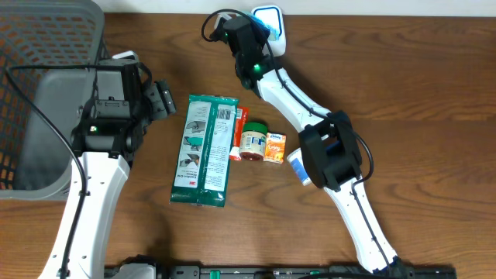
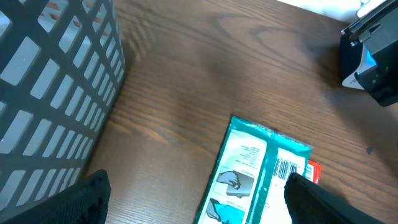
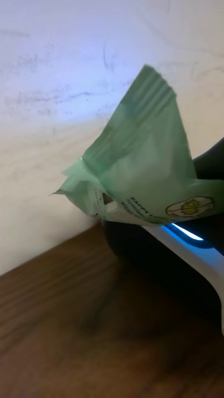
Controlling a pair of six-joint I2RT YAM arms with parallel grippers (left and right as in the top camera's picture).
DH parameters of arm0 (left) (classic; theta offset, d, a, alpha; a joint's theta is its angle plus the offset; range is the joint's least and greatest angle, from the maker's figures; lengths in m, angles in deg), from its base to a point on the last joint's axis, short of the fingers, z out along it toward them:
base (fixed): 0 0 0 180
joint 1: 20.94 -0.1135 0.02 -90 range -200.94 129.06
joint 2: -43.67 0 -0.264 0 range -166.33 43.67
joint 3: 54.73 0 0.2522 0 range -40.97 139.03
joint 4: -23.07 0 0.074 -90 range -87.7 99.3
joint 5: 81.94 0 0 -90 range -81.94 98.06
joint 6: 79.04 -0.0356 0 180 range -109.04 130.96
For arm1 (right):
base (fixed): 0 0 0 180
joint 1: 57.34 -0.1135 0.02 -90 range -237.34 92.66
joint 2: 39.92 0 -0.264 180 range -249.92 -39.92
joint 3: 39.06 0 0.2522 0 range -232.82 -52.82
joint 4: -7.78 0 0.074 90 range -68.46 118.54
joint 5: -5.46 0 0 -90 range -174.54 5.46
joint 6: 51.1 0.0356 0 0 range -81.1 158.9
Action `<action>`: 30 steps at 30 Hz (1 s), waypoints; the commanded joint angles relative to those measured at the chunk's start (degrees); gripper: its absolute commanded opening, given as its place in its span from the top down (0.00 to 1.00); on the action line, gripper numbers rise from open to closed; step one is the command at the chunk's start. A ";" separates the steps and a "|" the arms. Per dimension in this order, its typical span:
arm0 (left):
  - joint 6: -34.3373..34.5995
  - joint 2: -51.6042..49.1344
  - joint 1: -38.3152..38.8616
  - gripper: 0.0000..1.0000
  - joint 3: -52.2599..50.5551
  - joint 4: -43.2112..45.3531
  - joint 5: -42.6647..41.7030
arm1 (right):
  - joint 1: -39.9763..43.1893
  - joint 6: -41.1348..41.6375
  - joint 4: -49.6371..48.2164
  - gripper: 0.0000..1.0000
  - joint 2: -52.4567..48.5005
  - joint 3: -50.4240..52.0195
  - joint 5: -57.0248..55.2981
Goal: Scan the item barcode
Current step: 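Hold the wipes pack in front of the white scanner, then carry the wipes pack right and set it on the table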
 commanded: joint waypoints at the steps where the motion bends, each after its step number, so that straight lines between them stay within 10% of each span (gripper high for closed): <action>1: 0.33 0.42 -0.13 0.14 -0.11 0.04 0.74 | 0.42 7.30 2.43 0.99 0.02 0.20 2.95; 30: 0.33 0.42 -0.13 0.14 -0.11 0.04 0.74 | 3.13 26.36 1.84 0.99 12.44 0.15 5.11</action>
